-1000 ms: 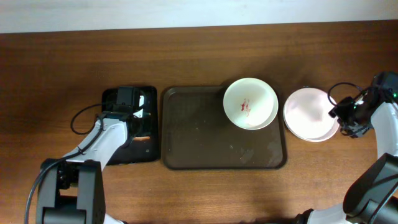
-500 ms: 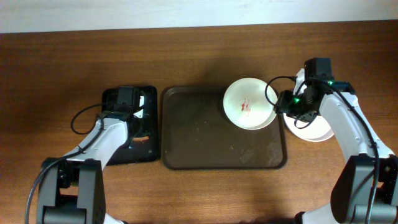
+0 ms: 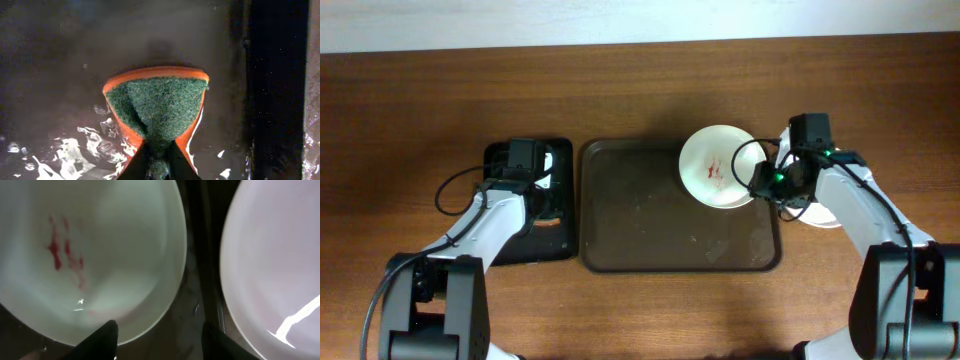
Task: Clean dirty plates on tray and stack at the side
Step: 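Grip the cream plate with the right gripper and pull it to tray center, then scrub the cream plate with the sponge in the left gripper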
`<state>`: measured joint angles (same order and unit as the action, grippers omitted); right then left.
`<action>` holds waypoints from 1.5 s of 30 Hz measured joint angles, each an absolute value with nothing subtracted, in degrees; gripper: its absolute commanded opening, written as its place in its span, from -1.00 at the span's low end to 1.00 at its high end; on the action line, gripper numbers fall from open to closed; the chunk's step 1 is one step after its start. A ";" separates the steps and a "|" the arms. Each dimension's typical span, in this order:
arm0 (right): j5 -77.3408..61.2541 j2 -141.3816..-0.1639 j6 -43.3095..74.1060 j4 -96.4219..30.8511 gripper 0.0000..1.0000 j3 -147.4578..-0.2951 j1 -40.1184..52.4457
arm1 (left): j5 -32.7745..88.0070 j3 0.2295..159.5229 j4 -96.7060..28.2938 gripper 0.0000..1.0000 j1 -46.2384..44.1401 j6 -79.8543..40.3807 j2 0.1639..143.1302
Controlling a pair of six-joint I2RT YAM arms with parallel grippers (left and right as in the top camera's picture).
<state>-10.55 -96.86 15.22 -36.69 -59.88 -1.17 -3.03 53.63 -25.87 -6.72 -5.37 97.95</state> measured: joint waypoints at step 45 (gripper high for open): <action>-14.52 -101.80 32.56 -25.54 -0.92 -54.59 12.80 | -3.01 53.84 -27.90 -1.00 -6.72 -5.85 90.06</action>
